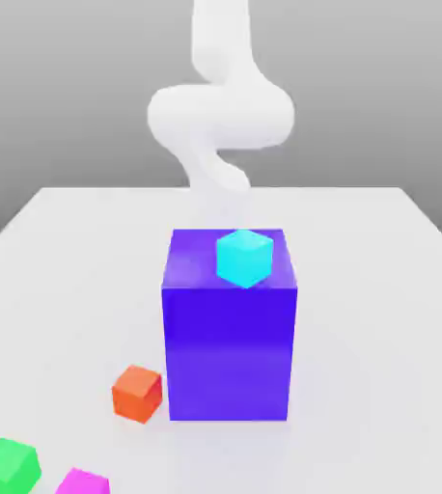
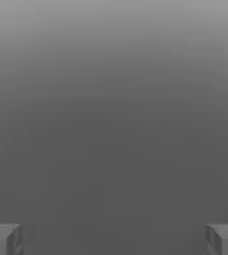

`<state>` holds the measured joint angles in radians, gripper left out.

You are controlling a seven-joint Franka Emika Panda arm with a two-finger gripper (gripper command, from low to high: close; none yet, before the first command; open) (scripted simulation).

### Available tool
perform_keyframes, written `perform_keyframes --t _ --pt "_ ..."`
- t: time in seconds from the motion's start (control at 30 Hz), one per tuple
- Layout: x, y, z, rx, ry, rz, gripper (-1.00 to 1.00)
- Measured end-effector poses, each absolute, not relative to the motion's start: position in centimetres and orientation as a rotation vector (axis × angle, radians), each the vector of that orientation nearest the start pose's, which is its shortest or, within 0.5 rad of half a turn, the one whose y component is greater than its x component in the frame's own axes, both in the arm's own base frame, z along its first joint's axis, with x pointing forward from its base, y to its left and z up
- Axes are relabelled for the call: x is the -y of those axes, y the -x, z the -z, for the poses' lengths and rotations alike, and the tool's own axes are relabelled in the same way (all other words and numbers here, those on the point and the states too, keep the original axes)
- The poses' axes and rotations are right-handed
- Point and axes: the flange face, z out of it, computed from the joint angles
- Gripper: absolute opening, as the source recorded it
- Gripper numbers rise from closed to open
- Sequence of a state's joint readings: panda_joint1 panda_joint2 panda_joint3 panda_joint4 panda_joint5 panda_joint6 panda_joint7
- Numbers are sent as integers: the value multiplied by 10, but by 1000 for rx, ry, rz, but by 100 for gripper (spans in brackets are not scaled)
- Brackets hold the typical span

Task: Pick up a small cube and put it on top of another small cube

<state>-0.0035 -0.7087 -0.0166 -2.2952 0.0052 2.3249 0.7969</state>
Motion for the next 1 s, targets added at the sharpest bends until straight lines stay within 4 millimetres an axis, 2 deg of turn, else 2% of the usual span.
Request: perform_keyframes --t 0.23,0.37,0.5,0.63,0.77,1.0 --pt "41 -459 -590 -1195 2540 735 0" --pt "60 -493 -529 -1269 2574 612 0" --pt "80 -518 -464 -1345 2603 488 0" --pt "104 -533 -395 -1430 2624 364 0" --pt "123 -538 -324 -1503 2647 237 0" --pt "154 -525 -199 -1626 2678 22 0"
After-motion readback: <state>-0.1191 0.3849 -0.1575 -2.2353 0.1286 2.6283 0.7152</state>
